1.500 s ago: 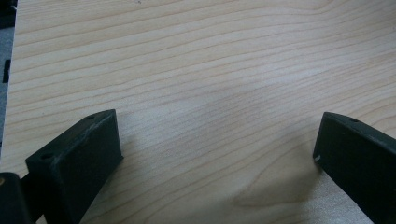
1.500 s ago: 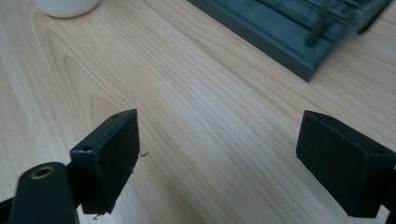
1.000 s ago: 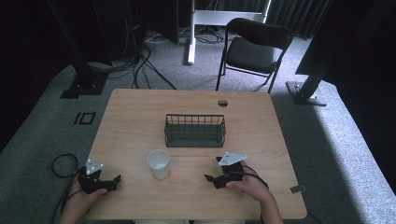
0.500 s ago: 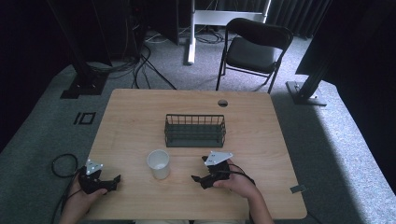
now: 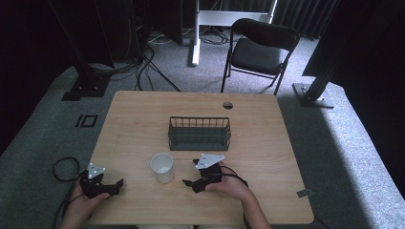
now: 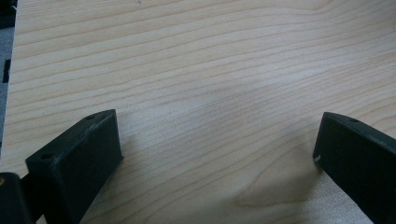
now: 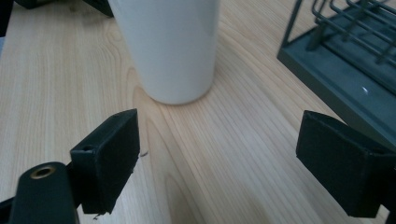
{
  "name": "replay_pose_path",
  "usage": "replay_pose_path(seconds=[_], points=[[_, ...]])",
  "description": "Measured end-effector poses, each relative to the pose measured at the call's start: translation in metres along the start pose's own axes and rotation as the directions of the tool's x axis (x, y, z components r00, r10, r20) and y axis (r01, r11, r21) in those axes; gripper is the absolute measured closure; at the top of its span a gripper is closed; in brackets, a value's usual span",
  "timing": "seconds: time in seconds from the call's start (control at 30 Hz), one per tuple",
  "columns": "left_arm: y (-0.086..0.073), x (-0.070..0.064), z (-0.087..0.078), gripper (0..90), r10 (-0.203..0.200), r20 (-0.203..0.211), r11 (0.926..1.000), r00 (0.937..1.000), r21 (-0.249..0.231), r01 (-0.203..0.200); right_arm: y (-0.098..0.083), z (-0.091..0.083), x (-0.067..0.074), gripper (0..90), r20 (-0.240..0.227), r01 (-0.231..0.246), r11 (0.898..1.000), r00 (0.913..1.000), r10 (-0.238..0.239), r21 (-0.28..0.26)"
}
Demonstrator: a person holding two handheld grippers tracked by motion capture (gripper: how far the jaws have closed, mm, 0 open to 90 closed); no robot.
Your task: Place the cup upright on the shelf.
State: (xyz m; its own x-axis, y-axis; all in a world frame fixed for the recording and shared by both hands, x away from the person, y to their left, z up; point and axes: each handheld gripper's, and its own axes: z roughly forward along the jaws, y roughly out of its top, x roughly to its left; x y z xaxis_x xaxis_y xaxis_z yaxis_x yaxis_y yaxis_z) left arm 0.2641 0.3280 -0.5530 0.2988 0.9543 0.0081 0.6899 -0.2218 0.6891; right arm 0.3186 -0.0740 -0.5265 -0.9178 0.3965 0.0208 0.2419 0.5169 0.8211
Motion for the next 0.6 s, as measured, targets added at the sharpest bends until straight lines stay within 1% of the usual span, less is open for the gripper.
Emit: replay_pose_path(seconds=[0.13,0.23,0.33,0.5,0.6], points=[[0.000,0.000,0.000,1.2,0.000,0.000,1.0000,1.0000,0.000,0.000,0.004,0.005,0.003,13.3,-0.012,0.009,1.000,0.9999,-0.009,0.000],[0.000,0.000,0.000,1.2,0.001,0.000,1.0000,1.0000,0.001,-0.001,0.008,0.010,0.007,13.3,-0.026,0.026,1.000,0.9993,-0.026,0.000],[0.000,0.000,0.000,1.2,0.001,0.000,1.0000,1.0000,0.002,-0.001,0.012,0.013,0.009,13.3,-0.032,0.027,1.000,0.9991,-0.027,-0.004],[0.000,0.000,0.000,1.2,0.001,0.001,1.0000,1.0000,0.002,-0.001,0.019,0.019,0.012,13.2,-0.046,0.027,0.999,0.9986,-0.028,-0.024],[0.000,0.000,0.000,1.2,0.001,0.000,1.0000,1.0000,0.002,-0.001,0.023,0.024,0.015,13.2,-0.056,0.039,0.999,0.9976,-0.041,-0.033]])
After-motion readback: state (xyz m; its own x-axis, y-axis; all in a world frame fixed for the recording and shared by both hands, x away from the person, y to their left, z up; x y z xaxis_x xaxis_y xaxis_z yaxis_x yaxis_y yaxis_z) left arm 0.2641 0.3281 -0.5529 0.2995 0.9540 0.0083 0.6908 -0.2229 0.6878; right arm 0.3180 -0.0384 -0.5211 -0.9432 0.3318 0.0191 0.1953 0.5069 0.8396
